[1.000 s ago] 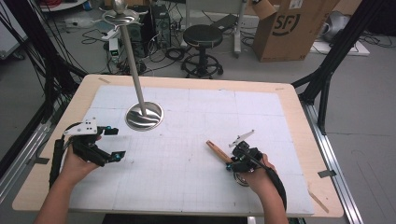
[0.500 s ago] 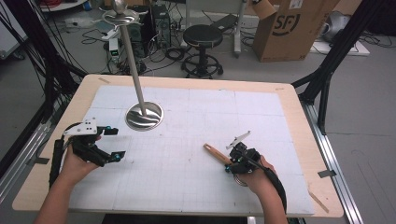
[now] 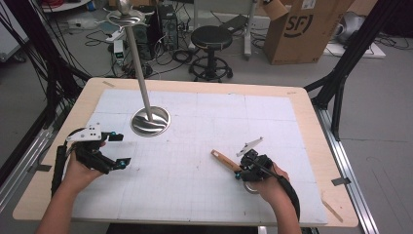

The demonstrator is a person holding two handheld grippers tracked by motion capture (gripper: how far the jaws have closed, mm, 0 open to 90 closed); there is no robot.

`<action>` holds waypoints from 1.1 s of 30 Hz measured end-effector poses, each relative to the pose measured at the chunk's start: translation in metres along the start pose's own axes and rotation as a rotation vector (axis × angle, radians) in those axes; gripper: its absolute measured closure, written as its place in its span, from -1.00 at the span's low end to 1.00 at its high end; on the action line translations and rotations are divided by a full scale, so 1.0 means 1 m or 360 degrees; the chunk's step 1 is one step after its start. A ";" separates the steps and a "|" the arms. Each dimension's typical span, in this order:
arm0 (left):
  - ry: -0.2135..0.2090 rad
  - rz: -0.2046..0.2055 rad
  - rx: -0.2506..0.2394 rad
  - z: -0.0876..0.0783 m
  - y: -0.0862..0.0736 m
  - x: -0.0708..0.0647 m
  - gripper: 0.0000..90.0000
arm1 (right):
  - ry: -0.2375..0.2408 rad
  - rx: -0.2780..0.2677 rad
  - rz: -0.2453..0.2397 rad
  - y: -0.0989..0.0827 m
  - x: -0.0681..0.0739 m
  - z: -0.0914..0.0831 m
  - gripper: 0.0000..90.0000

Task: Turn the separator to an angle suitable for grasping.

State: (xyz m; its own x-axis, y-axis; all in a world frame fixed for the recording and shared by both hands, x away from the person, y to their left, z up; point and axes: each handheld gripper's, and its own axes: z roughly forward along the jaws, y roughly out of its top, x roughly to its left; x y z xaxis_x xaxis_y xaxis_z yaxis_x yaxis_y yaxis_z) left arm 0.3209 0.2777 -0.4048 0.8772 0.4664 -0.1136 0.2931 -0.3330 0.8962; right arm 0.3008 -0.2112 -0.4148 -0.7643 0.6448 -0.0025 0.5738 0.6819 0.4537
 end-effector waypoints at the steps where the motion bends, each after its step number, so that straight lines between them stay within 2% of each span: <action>1: 0.0001 0.0000 -0.0001 0.000 0.000 0.000 -0.96 | -0.0005 -0.0003 0.0002 0.000 0.000 -0.001 0.56; 6: -0.0003 0.0004 0.0007 0.001 0.000 0.000 -0.96 | 0.0001 0.0056 -0.0078 0.002 0.004 0.005 0.55; 12: 0.0001 0.0000 -0.0003 -0.001 0.000 0.000 -0.96 | -0.0034 0.0087 -0.0068 0.004 0.006 0.004 0.52; 16: -0.0002 0.0002 -0.0002 -0.001 0.000 0.001 -0.96 | -0.0043 0.0089 -0.0064 0.003 0.006 0.004 0.43; 23: -0.0001 0.0001 -0.0005 -0.001 0.000 0.000 -0.96 | -0.0042 0.0107 -0.0074 0.001 0.004 0.002 0.41; 27: 0.0002 0.0001 0.0001 -0.001 0.000 0.000 -0.96 | -0.0056 0.0121 -0.0048 0.001 0.005 0.002 0.37; 28: 0.0000 0.0000 0.0000 0.000 0.000 0.000 -0.96 | -0.0064 0.0138 -0.0087 0.001 0.004 0.002 0.38; 33: 0.0002 0.0007 0.0012 0.001 -0.001 0.000 -0.96 | -0.0087 0.0171 -0.0124 0.004 0.010 0.004 0.51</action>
State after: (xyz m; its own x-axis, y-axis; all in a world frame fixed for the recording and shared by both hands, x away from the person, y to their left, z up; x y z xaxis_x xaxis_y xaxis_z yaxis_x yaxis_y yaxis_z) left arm 0.3210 0.2772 -0.4055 0.8779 0.4662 -0.1090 0.2922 -0.3413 0.8934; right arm 0.2966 -0.2008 -0.4162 -0.7923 0.6043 -0.0842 0.5437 0.7619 0.3520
